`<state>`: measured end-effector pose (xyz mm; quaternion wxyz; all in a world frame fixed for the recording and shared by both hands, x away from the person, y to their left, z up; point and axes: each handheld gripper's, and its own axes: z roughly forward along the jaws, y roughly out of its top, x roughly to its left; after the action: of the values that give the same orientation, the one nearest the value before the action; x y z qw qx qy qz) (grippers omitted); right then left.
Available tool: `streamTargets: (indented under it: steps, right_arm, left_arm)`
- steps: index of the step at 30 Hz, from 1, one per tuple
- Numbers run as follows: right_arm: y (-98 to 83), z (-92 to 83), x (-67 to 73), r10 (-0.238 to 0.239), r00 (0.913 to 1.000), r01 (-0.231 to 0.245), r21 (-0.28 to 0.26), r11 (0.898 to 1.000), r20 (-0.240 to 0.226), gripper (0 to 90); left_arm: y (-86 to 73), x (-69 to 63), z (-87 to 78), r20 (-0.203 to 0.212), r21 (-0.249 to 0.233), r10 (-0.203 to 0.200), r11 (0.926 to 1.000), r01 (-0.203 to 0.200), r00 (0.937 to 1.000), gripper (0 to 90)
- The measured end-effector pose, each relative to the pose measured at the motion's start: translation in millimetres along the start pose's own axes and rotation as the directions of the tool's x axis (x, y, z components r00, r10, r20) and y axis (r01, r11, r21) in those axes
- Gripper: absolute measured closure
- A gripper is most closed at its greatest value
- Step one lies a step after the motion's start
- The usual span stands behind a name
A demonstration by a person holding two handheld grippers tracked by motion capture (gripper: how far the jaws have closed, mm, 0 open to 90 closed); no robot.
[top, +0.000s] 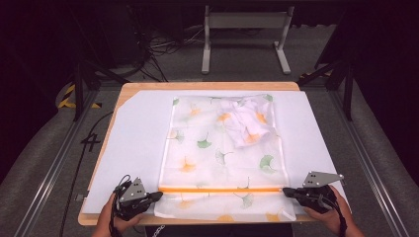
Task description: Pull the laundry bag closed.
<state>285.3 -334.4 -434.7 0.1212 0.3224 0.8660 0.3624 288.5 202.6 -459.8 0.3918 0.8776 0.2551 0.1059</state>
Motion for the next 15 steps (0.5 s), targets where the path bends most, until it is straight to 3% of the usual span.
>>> streamTargets:
  steps: [12, 15]
  right_arm:
    - [-1.0, -8.0, 4.6, -0.04, 0.9991, 0.041, -0.055, 0.998, 0.012, 88.4]
    - [-1.6, -12.8, 5.6, -0.039, 0.9981, 0.042, -0.064, 0.997, 0.048, 86.7]
  left_arm:
    - [2.1, -1.3, -3.9, -0.025, 0.007, 0.02, 0.9998, -0.02, 0.9995, 89.0]
    - [3.0, -0.8, -6.1, -0.038, -0.003, 0.025, 0.9997, -0.025, 0.999, 88.6]
